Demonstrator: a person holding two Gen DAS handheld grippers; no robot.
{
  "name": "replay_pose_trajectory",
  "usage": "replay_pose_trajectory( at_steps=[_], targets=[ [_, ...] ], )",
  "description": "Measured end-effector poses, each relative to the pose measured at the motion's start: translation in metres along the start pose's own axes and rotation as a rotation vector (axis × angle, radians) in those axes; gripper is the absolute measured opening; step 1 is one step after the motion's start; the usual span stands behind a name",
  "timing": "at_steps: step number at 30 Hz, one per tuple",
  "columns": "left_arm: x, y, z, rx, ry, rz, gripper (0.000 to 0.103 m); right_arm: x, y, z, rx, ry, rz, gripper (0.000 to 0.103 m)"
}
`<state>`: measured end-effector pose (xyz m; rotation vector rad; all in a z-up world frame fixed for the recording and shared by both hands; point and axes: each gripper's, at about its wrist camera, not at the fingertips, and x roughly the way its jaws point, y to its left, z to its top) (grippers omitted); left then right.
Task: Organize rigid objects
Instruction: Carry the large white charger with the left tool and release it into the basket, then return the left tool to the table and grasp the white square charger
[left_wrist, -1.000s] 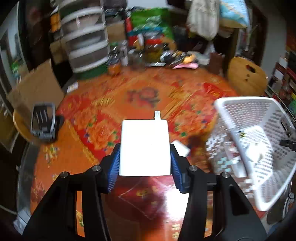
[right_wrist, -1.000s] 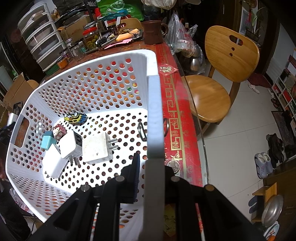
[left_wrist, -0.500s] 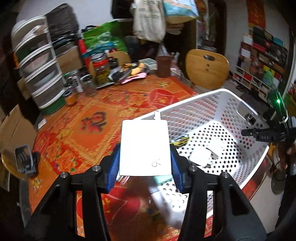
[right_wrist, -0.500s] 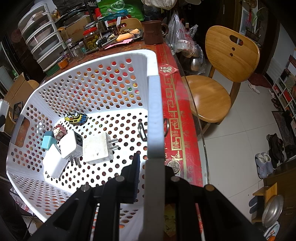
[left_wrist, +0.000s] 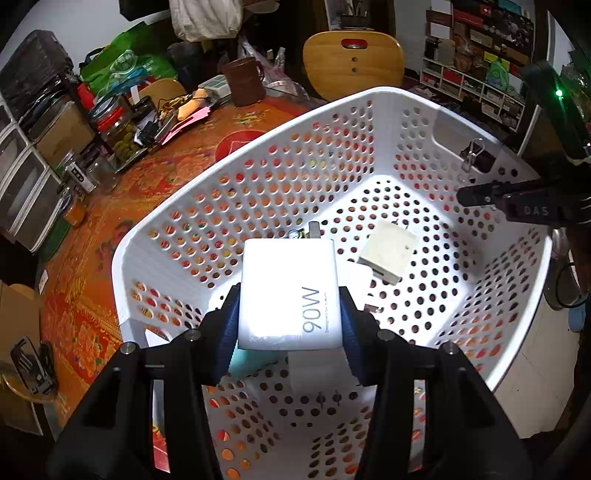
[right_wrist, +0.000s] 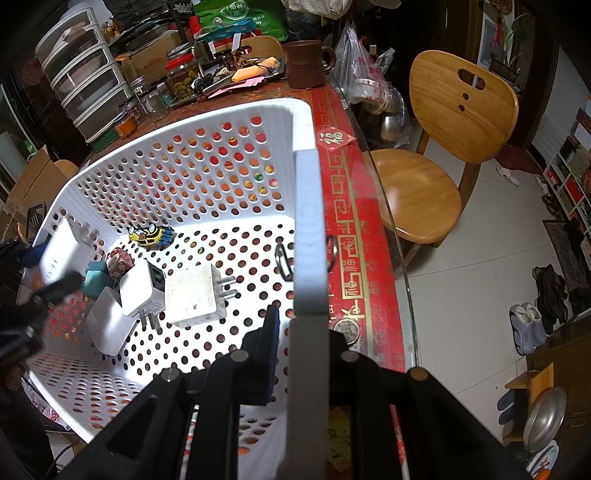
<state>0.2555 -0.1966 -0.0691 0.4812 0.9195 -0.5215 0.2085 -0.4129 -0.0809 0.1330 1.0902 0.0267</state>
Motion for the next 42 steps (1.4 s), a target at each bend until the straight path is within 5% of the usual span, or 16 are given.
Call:
replay_pose_trajectory(
  at_steps=[9,12,16,20,21,24,27,32,36,42],
  targets=[
    [0.011,-0.006,0.0,0.032,0.074,0.007,0.047,0.0,0.0,0.0,0.0,0.0,0.0,0.014],
    [0.007,-0.006,0.0,0.038,0.046,0.025,0.057,0.001,0.0,0.0,0.001,0.0,0.0,0.014],
    [-0.015,0.0,-0.005,0.021,-0.071,0.044,0.087,0.001,0.0,-0.001,0.0,-0.001,0.0,0.014],
    [-0.054,0.039,-0.023,-0.108,-0.205,0.057,0.093,0.002,0.0,-0.002,0.0,0.001,0.001,0.015],
    [-0.063,0.052,-0.029,-0.145,-0.226,0.071,0.102,0.002,0.0,-0.002,0.0,0.001,0.001,0.015],
    [-0.085,0.101,-0.053,-0.279,-0.262,0.178,0.102,0.003,0.001,-0.001,-0.003,0.001,0.001,0.015],
    [-0.083,0.147,-0.079,-0.381,-0.222,0.207,0.102,0.002,0.001,-0.001,-0.002,-0.002,0.004,0.015],
    [-0.015,0.194,-0.115,-0.448,-0.033,0.231,0.102,0.002,0.0,-0.001,-0.002,-0.001,0.003,0.015],
    [0.038,0.204,-0.125,-0.469,0.033,0.15,0.102,0.002,0.0,-0.001,-0.001,-0.001,0.003,0.015],
    [0.077,0.185,-0.117,-0.428,0.054,0.134,0.1,0.002,0.0,-0.001,-0.003,0.0,0.004,0.015]
  ],
)
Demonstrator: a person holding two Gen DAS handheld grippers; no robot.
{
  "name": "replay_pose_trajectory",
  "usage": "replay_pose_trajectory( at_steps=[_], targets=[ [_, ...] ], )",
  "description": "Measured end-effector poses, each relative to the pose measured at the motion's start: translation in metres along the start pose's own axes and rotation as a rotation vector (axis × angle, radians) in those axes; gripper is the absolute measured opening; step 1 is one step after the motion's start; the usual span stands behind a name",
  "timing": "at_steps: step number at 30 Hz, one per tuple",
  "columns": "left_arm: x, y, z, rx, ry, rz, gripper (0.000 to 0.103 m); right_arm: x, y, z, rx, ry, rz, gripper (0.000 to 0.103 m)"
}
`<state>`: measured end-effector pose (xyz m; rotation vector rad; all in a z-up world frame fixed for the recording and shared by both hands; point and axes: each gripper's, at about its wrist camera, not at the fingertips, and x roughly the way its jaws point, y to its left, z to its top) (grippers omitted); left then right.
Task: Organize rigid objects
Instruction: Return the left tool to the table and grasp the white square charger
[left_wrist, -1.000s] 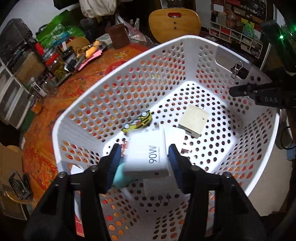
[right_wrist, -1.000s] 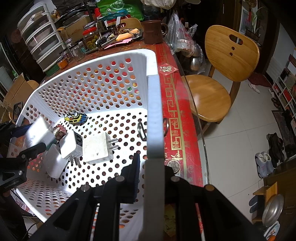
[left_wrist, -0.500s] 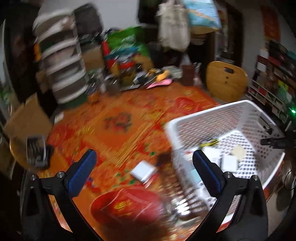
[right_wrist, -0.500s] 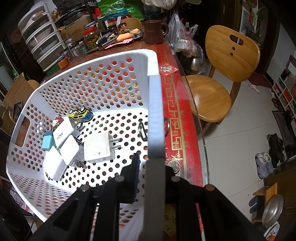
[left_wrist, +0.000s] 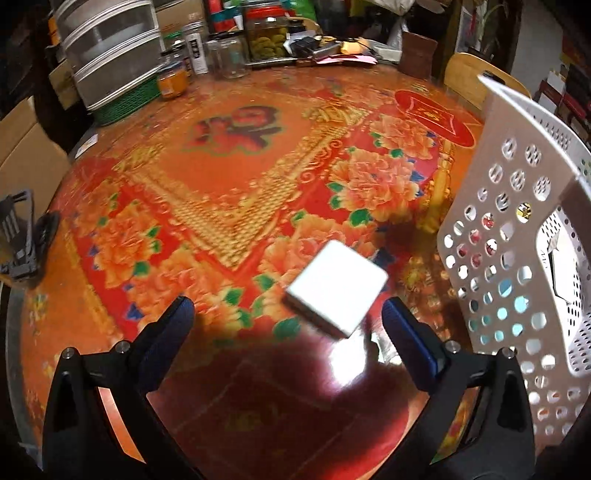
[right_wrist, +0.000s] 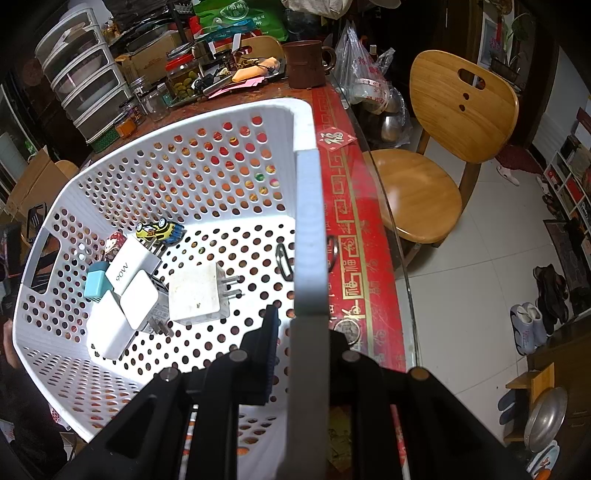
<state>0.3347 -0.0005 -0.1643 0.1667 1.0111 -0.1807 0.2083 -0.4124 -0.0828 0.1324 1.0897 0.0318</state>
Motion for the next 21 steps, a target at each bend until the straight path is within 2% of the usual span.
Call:
replay_pose_trajectory(
  at_steps=[2,5,6,7,8,11,15,21],
  targets=[
    [0.008,-0.006,0.002,0.006,0.009,0.011,0.099,0.0,0.0,0.0,0.001,-0.001,0.0,0.015],
    [0.013,-0.01,0.005,0.003,0.017,-0.001,0.086,0.0,0.0,0.0,0.001,-0.001,-0.001,0.015],
    [0.012,-0.008,0.006,-0.007,0.013,-0.014,0.076,0.0,0.0,0.0,0.002,-0.002,0.0,0.015],
    [0.012,-0.007,0.007,-0.023,0.01,-0.042,0.058,0.0,0.0,0.0,0.003,-0.002,0.0,0.015],
    [0.01,-0.005,0.007,-0.038,0.01,-0.067,0.05,0.0,0.0,0.001,0.003,-0.002,0.0,0.015],
    [0.002,-0.003,0.004,-0.036,-0.003,-0.011,0.05,0.0,0.0,0.001,0.003,-0.001,-0.001,0.016],
    [-0.009,0.007,0.001,-0.056,-0.031,0.015,0.049,-0.001,-0.001,0.001,0.003,-0.001,-0.001,0.016],
    [-0.048,0.047,-0.003,-0.138,-0.114,0.088,0.048,-0.001,-0.001,0.001,0.003,-0.002,0.001,0.016]
  ],
)
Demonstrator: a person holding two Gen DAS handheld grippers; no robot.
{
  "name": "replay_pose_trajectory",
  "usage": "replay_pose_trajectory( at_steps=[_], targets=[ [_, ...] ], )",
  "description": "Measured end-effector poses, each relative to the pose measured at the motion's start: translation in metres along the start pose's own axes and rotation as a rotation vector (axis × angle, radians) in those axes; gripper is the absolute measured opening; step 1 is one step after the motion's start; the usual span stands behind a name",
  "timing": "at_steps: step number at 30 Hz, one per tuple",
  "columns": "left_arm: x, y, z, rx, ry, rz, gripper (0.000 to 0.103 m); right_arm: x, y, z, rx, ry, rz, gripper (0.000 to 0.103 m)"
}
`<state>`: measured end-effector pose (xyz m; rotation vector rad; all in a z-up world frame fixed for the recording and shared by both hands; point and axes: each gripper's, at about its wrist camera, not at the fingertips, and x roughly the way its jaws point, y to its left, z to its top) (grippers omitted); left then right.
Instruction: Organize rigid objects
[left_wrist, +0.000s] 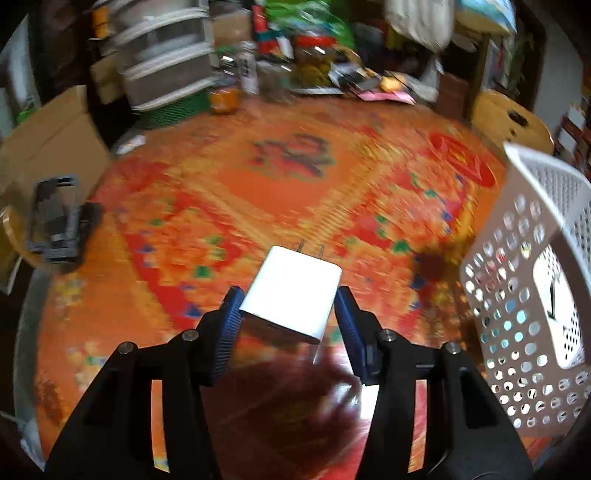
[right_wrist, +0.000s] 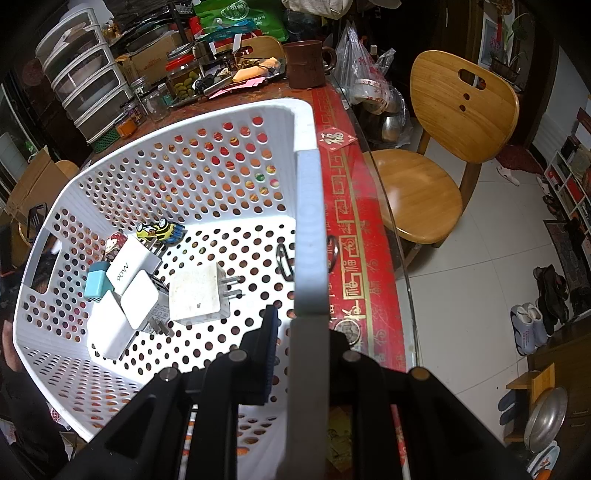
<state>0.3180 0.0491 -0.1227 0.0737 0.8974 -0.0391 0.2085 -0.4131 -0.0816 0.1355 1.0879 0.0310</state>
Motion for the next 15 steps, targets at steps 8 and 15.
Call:
replay_pose_trajectory(
  at_steps=[8,15],
  targets=[
    [-0.055,0.041,-0.003,-0.076,-0.082,0.026,0.048,-0.001,0.0,0.0,0.0,-0.001,0.001,0.016],
    [-0.109,0.021,0.002,-0.028,-0.14,-0.004,0.047,-0.001,0.001,0.0,-0.001,-0.001,-0.001,0.016]
  ],
)
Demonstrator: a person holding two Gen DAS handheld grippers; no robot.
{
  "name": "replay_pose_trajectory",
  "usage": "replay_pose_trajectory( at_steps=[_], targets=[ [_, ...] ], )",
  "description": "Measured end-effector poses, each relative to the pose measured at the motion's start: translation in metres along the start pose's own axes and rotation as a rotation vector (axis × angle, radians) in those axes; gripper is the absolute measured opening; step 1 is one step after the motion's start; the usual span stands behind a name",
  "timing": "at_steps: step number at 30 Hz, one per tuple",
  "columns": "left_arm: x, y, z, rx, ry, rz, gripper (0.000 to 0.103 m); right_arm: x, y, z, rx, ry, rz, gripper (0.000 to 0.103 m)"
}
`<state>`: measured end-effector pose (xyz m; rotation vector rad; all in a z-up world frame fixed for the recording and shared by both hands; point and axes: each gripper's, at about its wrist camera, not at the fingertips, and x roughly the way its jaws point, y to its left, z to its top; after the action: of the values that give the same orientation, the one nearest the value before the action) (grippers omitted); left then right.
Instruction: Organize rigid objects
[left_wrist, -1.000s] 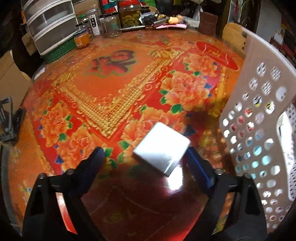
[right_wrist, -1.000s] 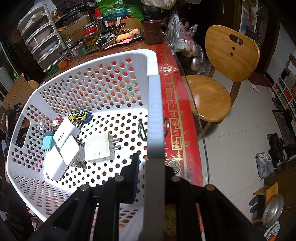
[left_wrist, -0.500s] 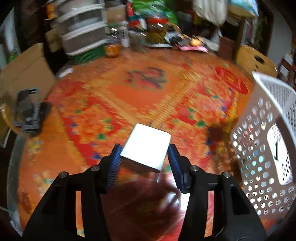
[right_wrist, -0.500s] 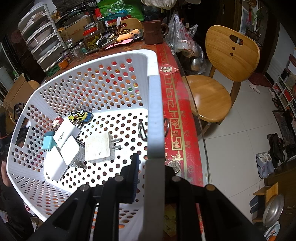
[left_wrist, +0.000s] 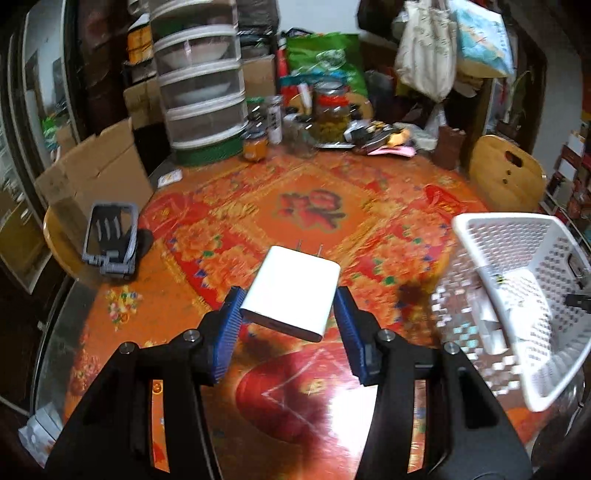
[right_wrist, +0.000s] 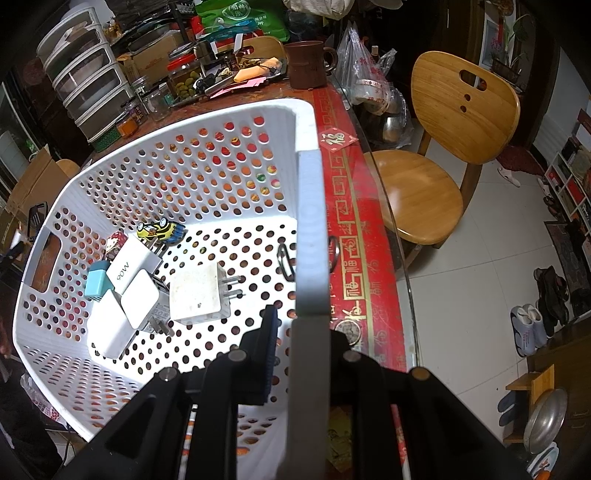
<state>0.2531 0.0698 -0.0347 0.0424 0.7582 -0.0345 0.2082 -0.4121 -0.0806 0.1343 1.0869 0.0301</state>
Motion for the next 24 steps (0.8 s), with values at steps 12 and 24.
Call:
replay_pose_trajectory(
  at_steps=[12,24],
  targets=[
    [-0.063,-0.127,0.037,0.246,-0.064,-0.111,0.028,0.001,0.001,-0.001,-0.003,0.001,-0.001,0.016],
    [-0.02,-0.136,0.012,0.239,-0.039,-0.127,0.03,0.001,0.001,0.001,-0.003,0.007,0.008,0.018]
  ],
)
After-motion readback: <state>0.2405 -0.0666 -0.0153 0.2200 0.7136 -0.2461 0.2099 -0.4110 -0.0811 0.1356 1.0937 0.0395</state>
